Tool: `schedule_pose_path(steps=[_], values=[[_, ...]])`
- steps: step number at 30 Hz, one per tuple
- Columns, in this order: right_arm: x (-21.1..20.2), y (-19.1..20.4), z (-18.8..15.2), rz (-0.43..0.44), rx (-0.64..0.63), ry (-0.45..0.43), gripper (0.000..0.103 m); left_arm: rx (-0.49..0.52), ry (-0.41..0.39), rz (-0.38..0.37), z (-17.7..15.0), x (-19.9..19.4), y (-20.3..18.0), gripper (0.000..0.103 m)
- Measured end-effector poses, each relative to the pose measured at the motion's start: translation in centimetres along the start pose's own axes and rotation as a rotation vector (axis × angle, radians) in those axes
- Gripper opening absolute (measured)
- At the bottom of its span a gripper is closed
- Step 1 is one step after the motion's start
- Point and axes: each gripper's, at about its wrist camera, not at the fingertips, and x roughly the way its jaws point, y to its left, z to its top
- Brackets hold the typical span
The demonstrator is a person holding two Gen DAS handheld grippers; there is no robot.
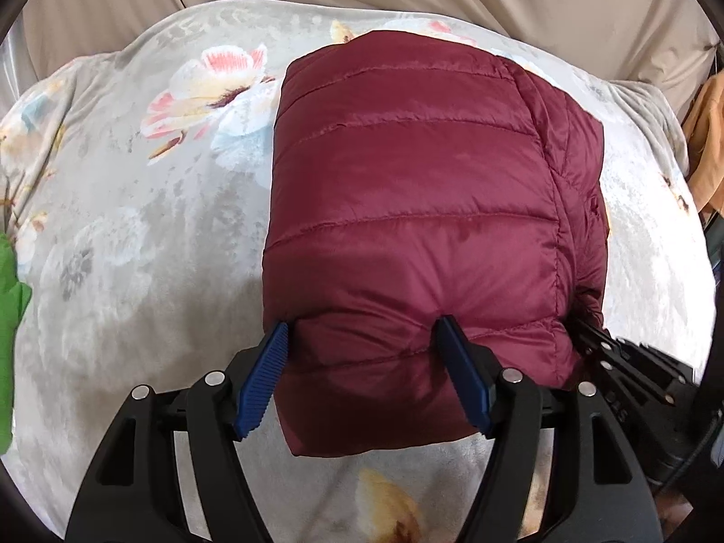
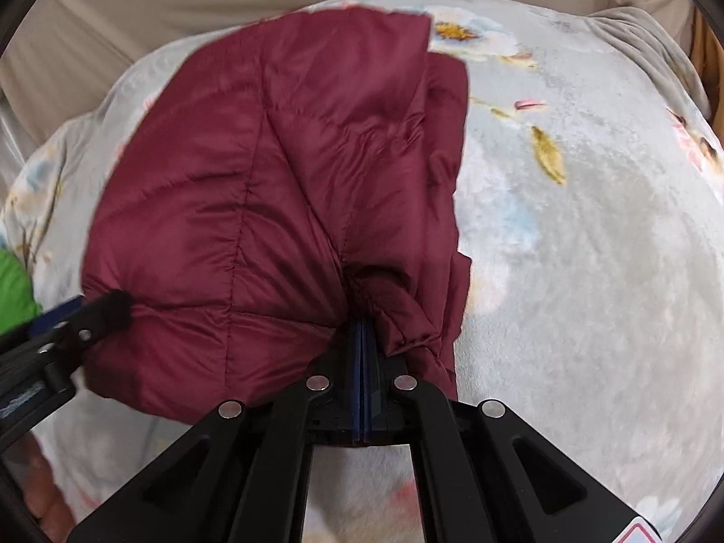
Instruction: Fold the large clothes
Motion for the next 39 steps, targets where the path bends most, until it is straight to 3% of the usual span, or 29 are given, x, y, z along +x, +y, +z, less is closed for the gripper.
schedule_pose_path(steps=[4,7,13,17,20,27,39], values=[[-0.4,0.5,0.7,-0.023,-0.037,0.020,0.000,0.003,-0.002,0.021,-0.5,-0.6,-0.3,0.066],[-3.1,0.6,0.4,-0.048,-0.052,-0.004,0.000,-0.010,-0.007,0.023,-1.3,-1.9,-0.2,0.066],[-7.9,0.7,-2.0,-0.113,-0.069,-0.040,0.004,-0.018,-0.019,0.075,-4.2,-4.3,-1.0,0.066],[-8.9,0.3,-3.7,-0.111,-0.056,-0.029,0.008,-0.012,-0.021,0.105,-5.9,-5.1,-2.2,0.068],[-9.4,0.0,-4.9,-0.115,-0.046,-0.022,0.014,-0.028,-0.015,0.106,-7.2,-5.6,-3.0,0.074],[-9.4,-0.5,-7.5,-0.119,-0.040,-0.011,0.023,-0.055,0.006,0.112,-9.2,-5.4,-4.6,0.076],[-7.5,-1.7,-10.5,-0.116,-0.036,0.021,0.025,-0.053,0.045,0.132,-11.7,-3.4,-6.7,0.076]])
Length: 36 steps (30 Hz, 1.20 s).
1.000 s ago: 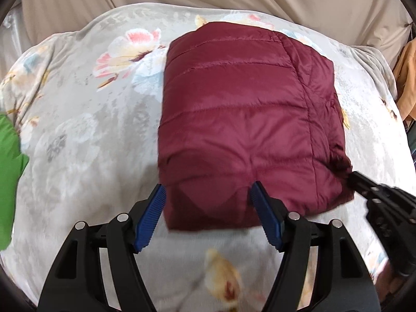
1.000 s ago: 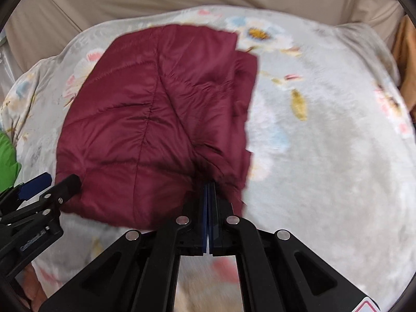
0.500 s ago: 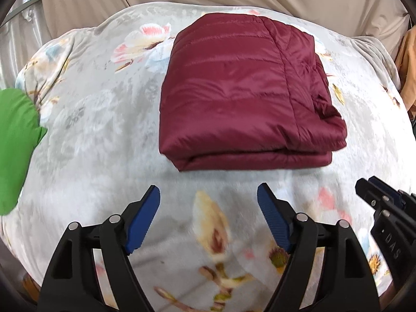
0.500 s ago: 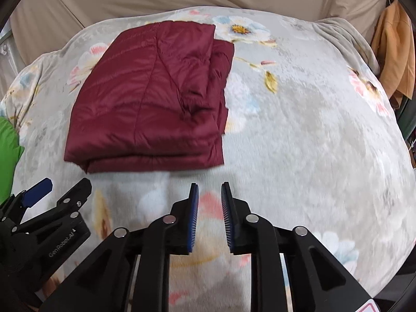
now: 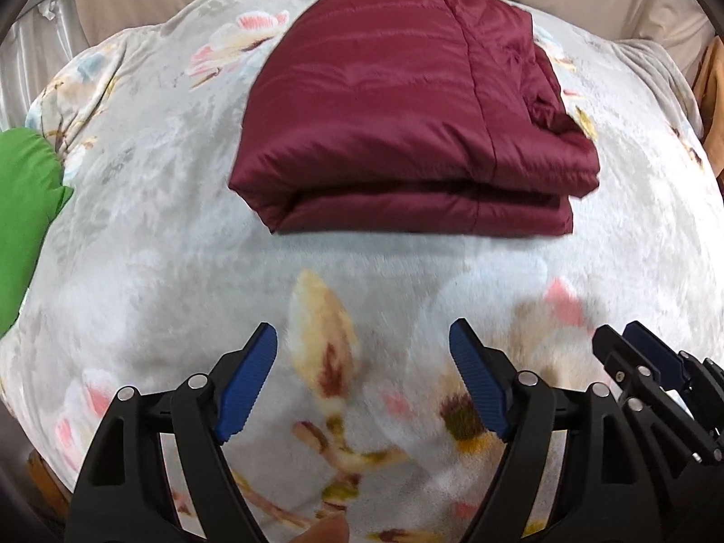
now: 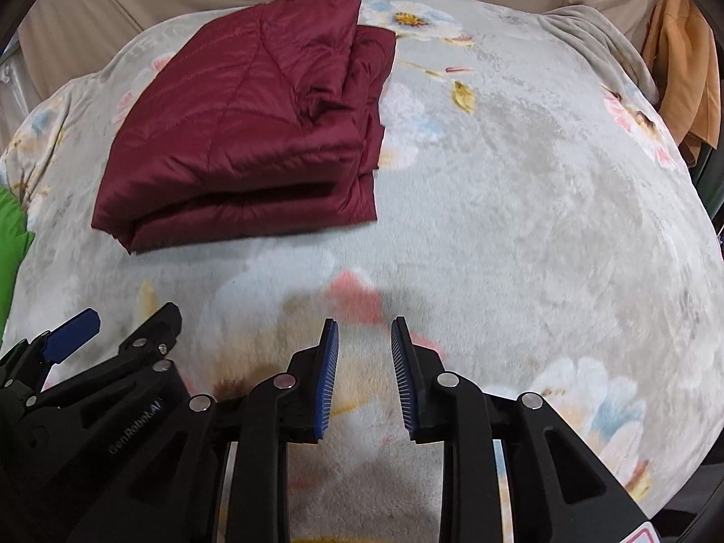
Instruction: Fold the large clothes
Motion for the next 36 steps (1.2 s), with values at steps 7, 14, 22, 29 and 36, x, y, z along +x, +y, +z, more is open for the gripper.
schedule_pose_path(steps=[7,14,22,29,36], values=[[0.5,0.7,-0.8,0.000,-0.017,0.007,0.025,-0.012,0.014,0.003,-0.6,0.5,-0.1,0.076],[0.6,0.7,-0.7,0.000,-0.022,0.009,0.025,-0.028,0.009,0.005,-0.4,0.4,-0.1,0.074],[1.0,1.1,-0.7,0.005,-0.023,0.011,0.025,-0.026,0.014,0.010,-0.3,0.7,0.6,0.073],[1.1,1.5,-0.8,0.007,-0.027,0.010,0.025,-0.018,0.020,0.005,-0.2,0.7,1.0,0.072],[1.0,1.5,-0.7,0.006,-0.021,0.004,0.025,-0.014,0.017,-0.002,-0.1,0.6,1.2,0.071]])
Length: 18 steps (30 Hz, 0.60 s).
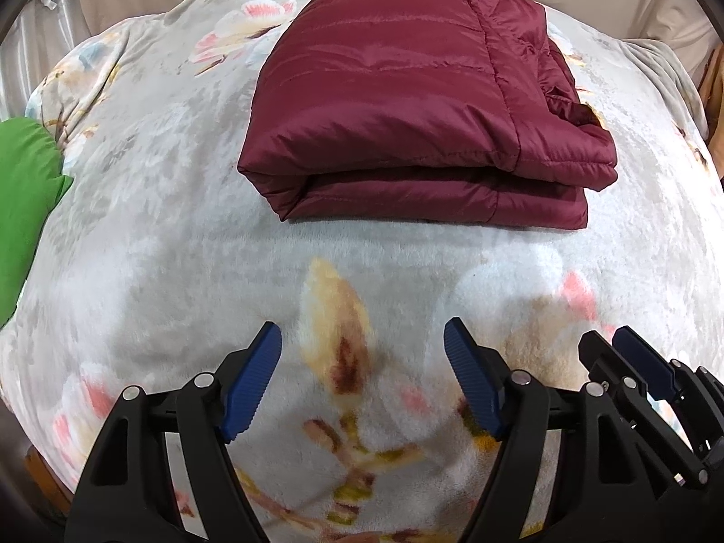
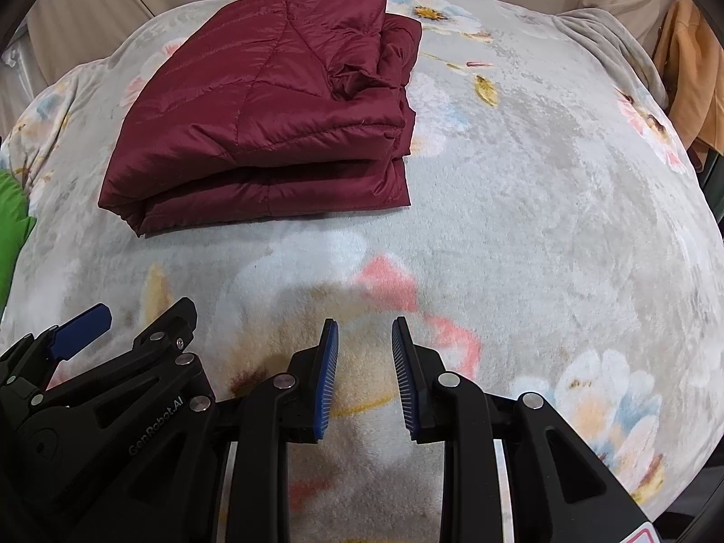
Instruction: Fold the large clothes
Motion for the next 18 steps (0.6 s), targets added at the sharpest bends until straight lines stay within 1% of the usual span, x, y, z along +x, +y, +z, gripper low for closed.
schedule_pose_path(steps=[5,18], values=[[-0.09,-0.03,0.10,0.005,0.002,-0.002,0.025,0.003,0.002,-0.002,0.19,-0.01,0.07,0.070],[0.07,0.30,0.33,0.014,0.004,0.002,0.025,0.002,0.008,0.006,0.72,0.37,0.35,0.071]])
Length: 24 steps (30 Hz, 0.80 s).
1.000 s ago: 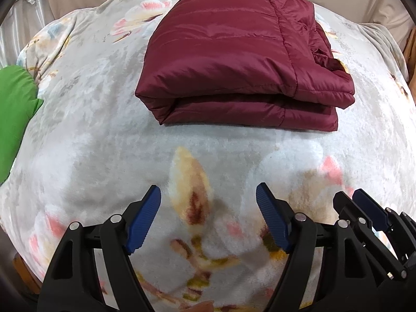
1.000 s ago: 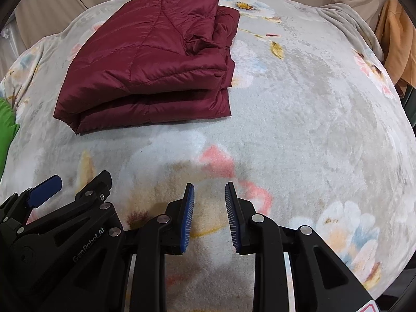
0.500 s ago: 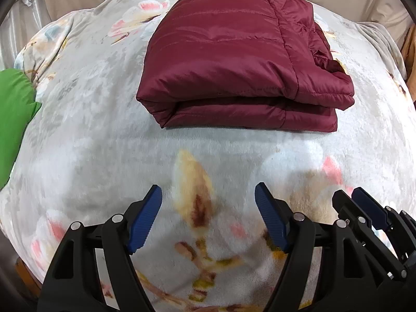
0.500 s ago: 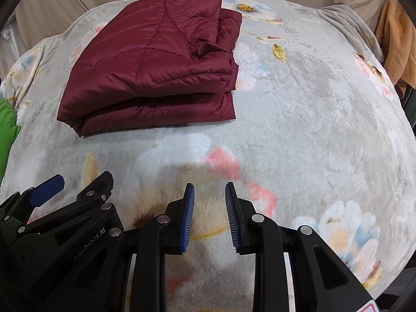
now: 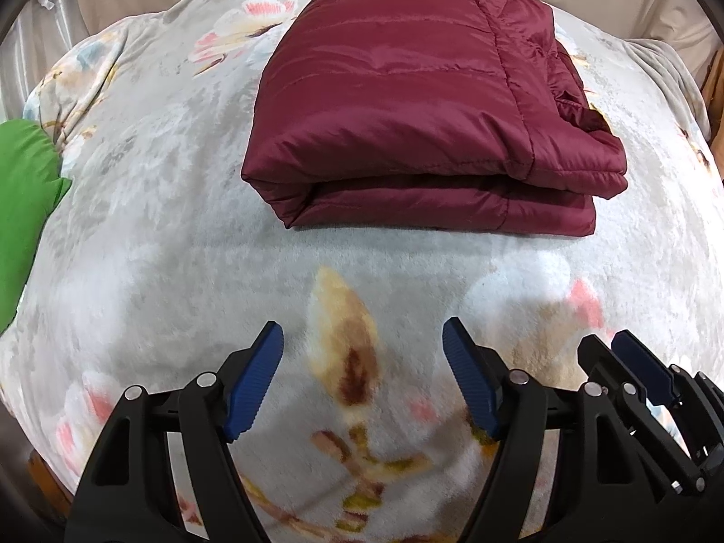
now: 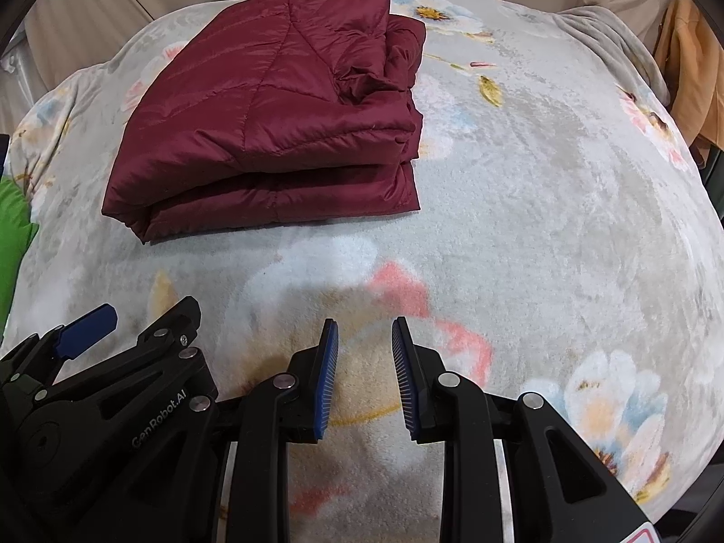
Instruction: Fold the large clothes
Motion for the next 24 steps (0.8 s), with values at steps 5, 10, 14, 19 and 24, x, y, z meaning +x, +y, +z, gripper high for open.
schedule_pose_path(steps=[5,10,14,19,24], values=[[0.20,-0.24,0.21,0.005,-0.003,0.002,0.025,-0.001,-0.015,0.000,0.08,0.09,0.16,0.071],[0.18,-0.21,0.19,0.004,0.000,0.003,0.025,0.007,-0.027,0.002,0.27,-0.03,0.03,0.071],[0.20,-0.20,0.25,0.002,0.000,0.002,0.025,0.009,-0.027,0.001,0.35,-0.03,0.07,0.071],[0.30,-0.19,0.44,0.002,0.006,0.004,0.025,0.011,-0.023,-0.001,0.47,0.04,0.06,0.071],[0.41,-0.31,0.57,0.002,0.012,0.006,0.025,0.009,-0.010,0.006,0.65,0.29,-0.04,0.072]])
